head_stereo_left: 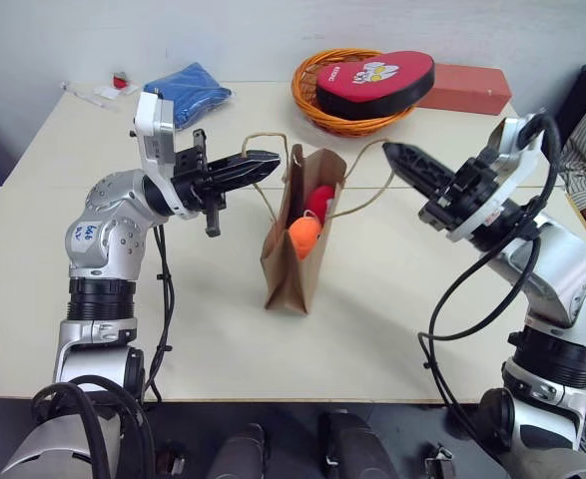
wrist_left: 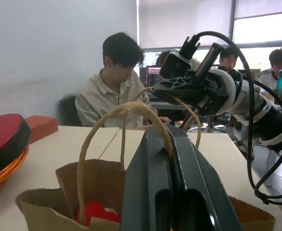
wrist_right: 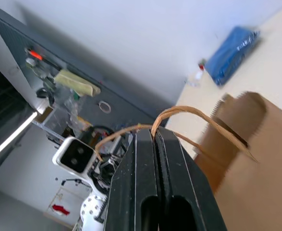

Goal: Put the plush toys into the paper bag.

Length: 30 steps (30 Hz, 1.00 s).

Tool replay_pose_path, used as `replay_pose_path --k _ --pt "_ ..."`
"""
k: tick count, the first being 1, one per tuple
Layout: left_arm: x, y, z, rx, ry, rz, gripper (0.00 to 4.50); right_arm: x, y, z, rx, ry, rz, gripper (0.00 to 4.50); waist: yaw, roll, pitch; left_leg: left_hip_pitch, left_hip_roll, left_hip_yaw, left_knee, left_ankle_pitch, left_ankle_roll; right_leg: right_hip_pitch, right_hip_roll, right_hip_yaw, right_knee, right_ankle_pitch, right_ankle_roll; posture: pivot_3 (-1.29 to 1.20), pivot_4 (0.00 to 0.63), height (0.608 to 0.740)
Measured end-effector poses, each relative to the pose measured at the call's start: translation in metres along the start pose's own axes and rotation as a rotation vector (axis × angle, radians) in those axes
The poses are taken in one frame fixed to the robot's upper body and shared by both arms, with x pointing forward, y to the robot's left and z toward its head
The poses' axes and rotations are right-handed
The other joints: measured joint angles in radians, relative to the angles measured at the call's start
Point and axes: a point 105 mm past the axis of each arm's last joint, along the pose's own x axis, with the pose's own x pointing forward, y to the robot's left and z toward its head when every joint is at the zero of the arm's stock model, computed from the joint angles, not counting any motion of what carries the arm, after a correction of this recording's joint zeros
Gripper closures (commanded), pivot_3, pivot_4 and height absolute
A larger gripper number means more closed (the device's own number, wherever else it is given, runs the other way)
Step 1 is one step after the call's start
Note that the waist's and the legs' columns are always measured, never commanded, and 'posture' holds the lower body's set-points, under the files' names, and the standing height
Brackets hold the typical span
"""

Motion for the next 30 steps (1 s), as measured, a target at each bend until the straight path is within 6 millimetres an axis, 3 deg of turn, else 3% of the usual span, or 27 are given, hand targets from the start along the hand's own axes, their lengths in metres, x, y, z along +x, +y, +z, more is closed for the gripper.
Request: replay_pose_path --k 3,6,10,14,18,21,24,26,30 --pt "-0.002 -0.001 -0.006 -0.03 0.012 0.017 4.5 -0.006 -0.008 -0.001 -0.001 0.008 -0.034 3.91 0.002 0.0 0.0 0.0 0.0 0.0 0.0 0.0 0.0 0.0 0.0 0.0 0.0 0.0 0.0 0.0 0.15 0.74" --pt "-0.002 -0.001 -0.006 -0.057 0.014 0.027 3.9 -0.015 -0.01 -0.005 -0.042 0.066 -0.035 2.93 0.003 0.0 0.0 -0.001 0.0 0.0 0.0 0.0 0.001 0.0 0.0 0.0 0.0 0.0 0.0 0.0 0.15 0.74" --pt "-0.014 -0.006 -0.006 -0.109 0.045 0.061 2.59 -0.039 -0.011 -0.014 -0.104 0.181 -0.024 1.45 0.002 0.0 0.0 -0.001 0.0 0.0 0.0 0.0 0.001 0.0 0.0 0.0 -0.001 0.0 0.0 0.0 0.15 0.74" --pt "-0.034 -0.013 -0.011 -0.149 0.093 0.11 1.32 -0.059 -0.007 -0.005 -0.121 0.18 0.009 0.09 0.0 0.0 0.0 -0.001 0.0 0.001 0.0 0.0 0.001 0.0 0.0 0.0 -0.002 0.0 0.0 0.0 0.15 0.74" --pt "-0.047 -0.02 -0.013 -0.155 0.121 0.159 0.07 -0.08 -0.005 -0.005 -0.135 0.221 0.005 0.05 0.013 0.0 0.0 0.0 0.0 0.0 0.001 -0.001 0.002 0.002 0.0 0.0 -0.004 0.0 0.0 0.0 0.15 0.74" --pt "-0.057 -0.029 -0.02 -0.15 0.157 0.194 0.01 -0.098 -0.018 -0.012 -0.136 0.262 -0.066 0.24 0.029 0.0 0.0 0.0 0.0 0.001 0.002 -0.001 0.002 0.002 0.0 0.0 -0.004 0.0 0.0 0.0 0.15 0.74" --pt "-0.063 -0.043 -0.032 -0.148 0.204 0.207 0.0 -0.103 -0.052 -0.023 -0.282 0.294 -0.205 1.02 0.034 0.0 0.0 0.001 0.0 0.001 0.002 -0.001 0.002 0.002 0.0 0.001 -0.004 0.0 0.001 0.0 0.15 0.74" --pt "-0.059 -0.053 -0.037 -0.139 0.217 0.211 0.0 -0.094 -0.075 -0.035 -0.447 0.3 -0.247 1.7 0.031 0.0 0.0 0.001 0.0 0.002 0.002 -0.001 0.002 0.002 0.0 0.002 -0.003 0.001 0.001 0.0 0.15 0.74" --pt "-0.044 -0.068 -0.044 -0.111 0.211 0.231 0.0 -0.065 -0.082 -0.064 -0.592 0.318 -0.144 3.09 0.03 0.001 0.0 0.002 0.0 0.002 0.001 -0.001 0.001 0.001 0.0 0.002 -0.003 0.001 0.001 0.0 0.15 0.74"
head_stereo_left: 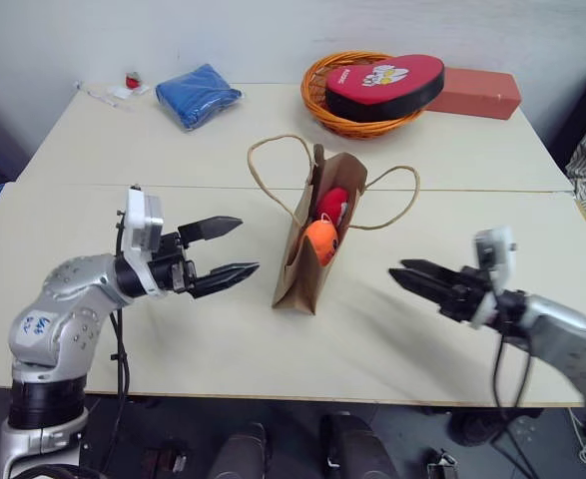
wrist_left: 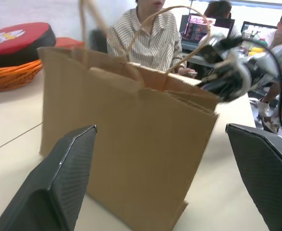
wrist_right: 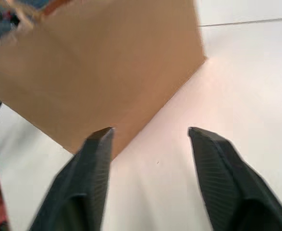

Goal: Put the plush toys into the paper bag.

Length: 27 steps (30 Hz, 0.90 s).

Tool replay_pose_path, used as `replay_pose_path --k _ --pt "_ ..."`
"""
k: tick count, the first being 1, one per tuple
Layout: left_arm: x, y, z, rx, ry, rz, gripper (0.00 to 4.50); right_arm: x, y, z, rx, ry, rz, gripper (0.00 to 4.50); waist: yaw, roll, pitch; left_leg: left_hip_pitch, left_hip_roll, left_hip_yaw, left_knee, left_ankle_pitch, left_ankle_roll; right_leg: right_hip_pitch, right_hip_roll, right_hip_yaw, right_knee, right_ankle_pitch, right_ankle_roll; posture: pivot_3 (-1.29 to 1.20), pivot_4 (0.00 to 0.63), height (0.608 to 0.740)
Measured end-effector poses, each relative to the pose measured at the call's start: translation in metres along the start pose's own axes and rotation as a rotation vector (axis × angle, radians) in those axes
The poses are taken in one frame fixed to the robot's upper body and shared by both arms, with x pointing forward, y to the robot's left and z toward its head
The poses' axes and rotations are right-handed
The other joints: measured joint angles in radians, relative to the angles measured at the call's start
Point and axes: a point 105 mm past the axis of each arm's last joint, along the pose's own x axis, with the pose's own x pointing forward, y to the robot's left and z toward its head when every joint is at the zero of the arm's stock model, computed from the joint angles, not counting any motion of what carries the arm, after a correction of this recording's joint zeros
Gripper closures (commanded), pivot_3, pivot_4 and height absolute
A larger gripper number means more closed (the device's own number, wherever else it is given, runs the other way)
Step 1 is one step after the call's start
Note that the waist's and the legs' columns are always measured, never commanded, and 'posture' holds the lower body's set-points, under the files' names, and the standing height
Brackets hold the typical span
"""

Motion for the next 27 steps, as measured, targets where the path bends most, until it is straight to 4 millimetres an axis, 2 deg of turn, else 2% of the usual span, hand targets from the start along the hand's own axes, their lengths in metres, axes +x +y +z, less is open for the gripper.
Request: replay_pose_path --k 4,10,13,17,23,27 --pt "0.005 -0.007 -0.013 -0.027 -0.007 0.054 0.0 0.019 0.008 -0.006 -0.122 0.009 0.042 4.46 0.002 0.0 0.0 0.0 0.0 0.0 0.0 0.0 0.0 0.0 0.0 0.0 -0.001 0.0 0.0 0.0 0.15 0.74" --pt "0.02 -0.019 -0.009 -0.011 -0.051 0.086 0.0 0.044 0.029 -0.025 -0.168 0.049 0.136 4.46 0.01 0.0 0.0 0.0 -0.001 0.0 0.0 0.0 0.0 0.0 0.0 0.0 -0.001 0.0 0.0 0.0 0.15 0.74" --pt "0.024 -0.018 -0.014 -0.013 -0.049 0.123 0.0 0.049 0.039 -0.024 -0.188 0.038 0.171 4.46 0.014 0.0 0.0 0.0 -0.001 0.0 0.0 0.0 0.0 0.0 0.0 0.0 -0.001 0.0 0.0 0.0 0.15 0.74" --pt "0.038 -0.024 -0.025 -0.036 -0.044 0.126 0.0 0.062 0.055 -0.021 -0.203 0.012 0.229 4.46 0.014 0.0 0.0 0.001 -0.001 0.0 0.0 0.0 0.0 0.0 0.0 0.0 -0.001 0.0 0.0 0.0 0.15 0.74" --pt "0.049 -0.019 -0.029 -0.002 -0.033 0.196 0.0 0.076 0.063 -0.021 -0.228 0.007 0.248 4.46 0.017 0.0 0.0 0.001 -0.001 0.0 0.0 0.0 0.0 0.0 0.0 0.0 -0.001 0.0 0.0 0.0 0.15 0.74" --pt "0.05 -0.011 -0.027 0.031 -0.037 0.245 0.0 0.079 0.058 -0.025 -0.221 0.023 0.226 4.46 0.02 0.0 0.0 0.001 -0.002 0.0 0.0 0.0 0.0 0.0 0.0 0.0 -0.001 0.0 0.0 0.0 0.15 0.74"
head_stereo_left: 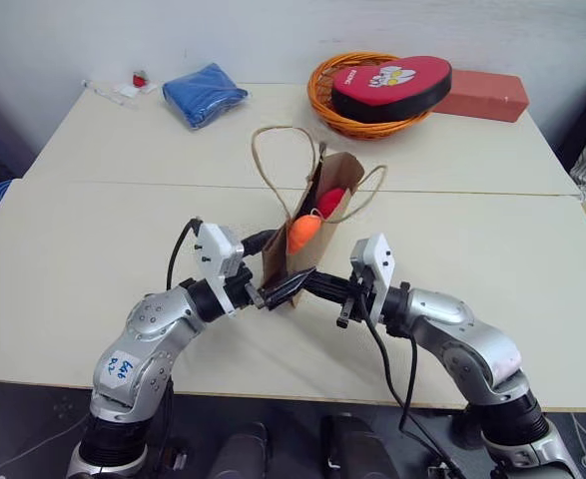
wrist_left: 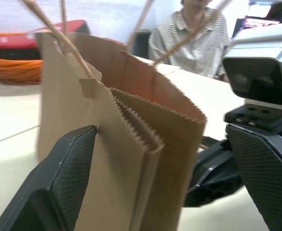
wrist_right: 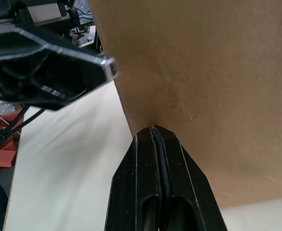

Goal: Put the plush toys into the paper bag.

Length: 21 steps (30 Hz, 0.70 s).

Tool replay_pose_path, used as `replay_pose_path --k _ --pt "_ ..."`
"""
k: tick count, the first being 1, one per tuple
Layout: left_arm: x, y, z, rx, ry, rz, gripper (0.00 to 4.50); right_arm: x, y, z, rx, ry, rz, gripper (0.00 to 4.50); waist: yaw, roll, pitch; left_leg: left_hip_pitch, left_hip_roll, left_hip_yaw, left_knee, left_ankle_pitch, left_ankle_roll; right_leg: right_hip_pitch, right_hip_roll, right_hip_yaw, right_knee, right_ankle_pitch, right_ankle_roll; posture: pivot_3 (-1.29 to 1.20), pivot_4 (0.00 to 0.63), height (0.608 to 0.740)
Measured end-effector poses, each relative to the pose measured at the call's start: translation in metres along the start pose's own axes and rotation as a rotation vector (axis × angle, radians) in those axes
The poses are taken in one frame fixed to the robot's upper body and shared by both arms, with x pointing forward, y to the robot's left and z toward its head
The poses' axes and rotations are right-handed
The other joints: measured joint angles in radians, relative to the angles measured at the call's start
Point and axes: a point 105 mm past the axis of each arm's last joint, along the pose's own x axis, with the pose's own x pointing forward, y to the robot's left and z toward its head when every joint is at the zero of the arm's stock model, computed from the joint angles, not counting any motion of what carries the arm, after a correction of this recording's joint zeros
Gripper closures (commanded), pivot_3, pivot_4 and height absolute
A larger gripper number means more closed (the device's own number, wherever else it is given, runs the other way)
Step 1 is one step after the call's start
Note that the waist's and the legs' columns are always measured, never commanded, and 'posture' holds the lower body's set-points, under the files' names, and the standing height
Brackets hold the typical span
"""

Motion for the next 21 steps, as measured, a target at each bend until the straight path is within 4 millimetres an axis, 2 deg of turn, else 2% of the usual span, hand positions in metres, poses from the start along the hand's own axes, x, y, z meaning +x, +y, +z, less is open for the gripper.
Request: replay_pose_path --k 1,4,8,13,15,17,20,21 --pt "0.001 0.002 -0.001 0.001 0.003 0.013 0.0 0.0 0.0 -0.002 0.003 0.007 0.0 4.46 0.0 0.0 0.0 0.0 0.0 0.0 0.0 0.0 0.0 0.0 0.0 0.0 0.0 0.0 0.0 0.0 0.15 0.74" --pt "0.001 0.009 -0.007 0.005 0.027 0.052 0.58 0.0 0.0 -0.003 -0.001 0.015 0.006 4.5 0.0 0.0 0.0 0.0 0.0 0.0 0.0 0.0 0.0 0.0 0.0 0.0 0.0 0.0 0.0 0.0 0.15 0.74" --pt "-0.001 0.014 -0.014 0.002 0.054 0.055 1.74 -0.002 0.001 -0.005 0.006 0.019 0.013 4.5 0.0 0.0 0.0 0.0 0.0 0.0 0.0 0.0 0.0 0.0 0.0 0.0 0.0 0.0 0.0 0.0 0.15 0.74" --pt "0.0 0.016 -0.011 0.018 0.05 0.0 3.3 -0.016 -0.005 -0.008 0.013 0.029 -0.02 4.5 0.002 0.0 0.0 0.0 0.0 0.0 0.0 0.0 0.0 0.0 0.0 0.0 0.0 0.0 0.0 0.0 0.15 0.74" --pt "-0.003 0.017 -0.009 0.023 0.055 -0.069 3.99 -0.027 -0.004 -0.007 -0.005 0.036 -0.028 4.5 0.003 0.0 0.0 0.0 0.0 -0.001 0.0 0.0 0.0 0.0 0.0 -0.001 0.0 0.0 0.0 0.0 0.15 0.74" --pt "-0.011 0.024 -0.005 0.029 0.069 -0.113 4.48 -0.039 -0.004 -0.007 -0.023 0.052 -0.043 4.5 0.003 0.0 0.0 0.0 0.0 -0.001 0.0 0.0 0.0 0.0 0.0 -0.001 0.0 0.0 0.0 0.0 0.15 0.74" --pt "-0.032 0.028 -0.003 0.023 0.134 -0.293 4.48 -0.07 0.001 -0.014 -0.024 0.102 -0.039 4.5 0.003 0.0 0.0 0.0 0.0 -0.001 -0.002 0.0 0.0 0.0 0.0 -0.001 -0.001 0.0 0.0 0.0 0.15 0.74" --pt "-0.044 0.037 0.001 0.03 0.159 -0.323 4.48 -0.083 0.001 -0.016 -0.032 0.127 -0.049 4.5 0.003 0.0 0.0 0.0 0.0 -0.001 -0.002 0.0 0.0 0.0 0.0 -0.001 -0.002 0.0 0.0 0.0 0.15 0.74"
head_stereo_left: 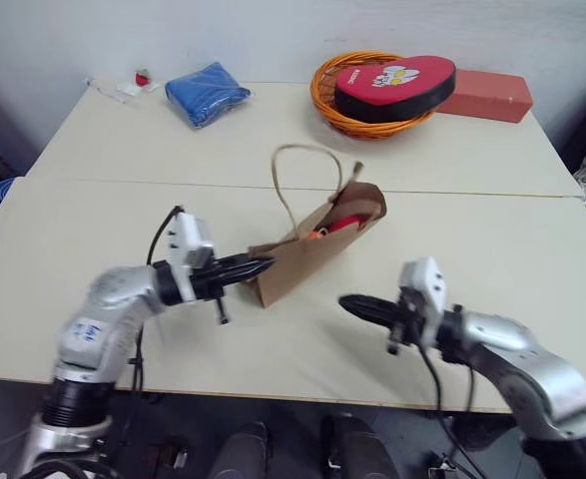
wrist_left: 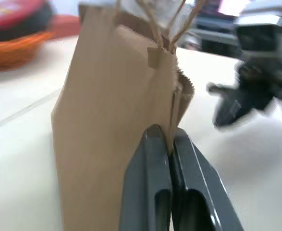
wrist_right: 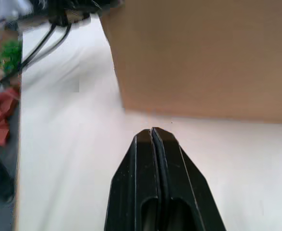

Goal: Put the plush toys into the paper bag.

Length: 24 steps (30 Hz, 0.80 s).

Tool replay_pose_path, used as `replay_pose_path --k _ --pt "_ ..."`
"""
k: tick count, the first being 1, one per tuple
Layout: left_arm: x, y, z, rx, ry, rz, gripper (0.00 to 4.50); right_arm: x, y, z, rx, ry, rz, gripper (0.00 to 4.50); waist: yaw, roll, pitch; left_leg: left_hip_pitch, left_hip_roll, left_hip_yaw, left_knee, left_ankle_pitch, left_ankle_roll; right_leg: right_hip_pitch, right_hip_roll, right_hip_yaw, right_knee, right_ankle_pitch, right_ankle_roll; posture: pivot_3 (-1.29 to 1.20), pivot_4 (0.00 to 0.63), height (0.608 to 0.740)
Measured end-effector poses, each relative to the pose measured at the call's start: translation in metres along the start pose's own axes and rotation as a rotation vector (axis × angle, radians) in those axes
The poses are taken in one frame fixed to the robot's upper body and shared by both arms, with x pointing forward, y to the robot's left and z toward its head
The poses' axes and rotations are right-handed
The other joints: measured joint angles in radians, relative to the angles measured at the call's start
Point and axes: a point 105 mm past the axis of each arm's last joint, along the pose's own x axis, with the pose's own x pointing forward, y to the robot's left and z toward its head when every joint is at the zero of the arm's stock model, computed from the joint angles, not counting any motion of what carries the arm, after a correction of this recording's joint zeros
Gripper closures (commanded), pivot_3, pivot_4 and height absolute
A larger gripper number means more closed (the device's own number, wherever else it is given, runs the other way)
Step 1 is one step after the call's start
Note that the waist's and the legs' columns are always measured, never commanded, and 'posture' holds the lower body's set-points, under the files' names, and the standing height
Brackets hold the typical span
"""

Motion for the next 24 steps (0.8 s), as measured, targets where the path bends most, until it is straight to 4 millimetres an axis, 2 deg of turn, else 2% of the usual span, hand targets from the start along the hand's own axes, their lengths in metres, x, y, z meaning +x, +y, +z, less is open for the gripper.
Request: replay_pose_path --k 3,7,9,11,16,20,23,24 --pt "-0.015 0.012 0.014 0.009 0.003 -0.116 4.48 -0.033 -0.004 -0.006 -0.026 0.052 -0.046 4.5 0.004 0.0 0.0 0.001 0.0 0.0 0.002 0.0 0.0 0.002 0.0 -0.001 0.0 0.0 0.0 0.0 0.15 0.74" --pt "-0.008 0.009 0.035 0.042 -0.063 -0.305 4.48 -0.068 -0.011 0.0 -0.104 0.071 -0.122 4.5 0.005 0.0 0.0 0.001 -0.001 -0.002 0.002 0.0 0.001 0.005 -0.001 -0.002 -0.002 0.001 0.001 0.0 0.15 0.74" --pt "-0.001 0.006 0.031 0.06 -0.061 -0.394 4.48 -0.08 -0.012 0.001 -0.128 0.077 -0.152 4.5 0.004 0.0 0.0 0.002 -0.001 -0.002 0.002 0.0 0.001 0.005 0.0 -0.002 -0.002 0.001 0.001 0.0 0.15 0.74" --pt "0.004 0.014 0.018 0.057 -0.038 -0.381 4.48 -0.089 -0.013 0.0 -0.139 0.087 -0.176 4.5 -0.001 0.0 0.0 0.003 0.0 -0.001 0.002 0.0 0.001 0.005 0.0 -0.001 -0.001 0.001 0.001 0.0 0.15 0.74" --pt "0.008 0.035 -0.005 0.113 0.024 -0.311 4.48 -0.093 -0.008 -0.004 -0.161 0.091 -0.167 4.5 -0.003 0.0 0.0 0.003 -0.001 0.0 0.003 0.0 0.001 0.005 0.0 -0.001 0.001 0.001 0.001 0.0 0.15 0.74" --pt "0.009 0.044 -0.004 0.167 0.038 -0.287 4.48 -0.092 -0.007 -0.002 -0.193 0.073 -0.17 4.5 0.001 0.0 0.001 0.002 -0.001 -0.001 0.004 0.0 0.001 0.005 0.0 -0.001 0.001 0.001 0.001 0.0 0.15 0.74" --pt "0.007 0.045 -0.005 0.172 0.048 -0.28 3.93 -0.091 -0.009 -0.001 -0.207 0.062 -0.172 4.5 0.001 0.0 0.001 0.002 -0.001 -0.001 0.004 0.0 0.001 0.005 0.0 -0.001 0.001 0.001 0.001 0.0 0.15 0.74" --pt "0.005 0.045 -0.005 0.167 0.056 -0.278 3.61 -0.091 -0.009 -0.001 -0.21 0.058 -0.174 4.5 -0.001 0.0 0.001 0.002 -0.001 -0.001 0.004 0.0 0.001 0.004 0.0 -0.001 0.001 0.001 0.001 0.0 0.15 0.74"
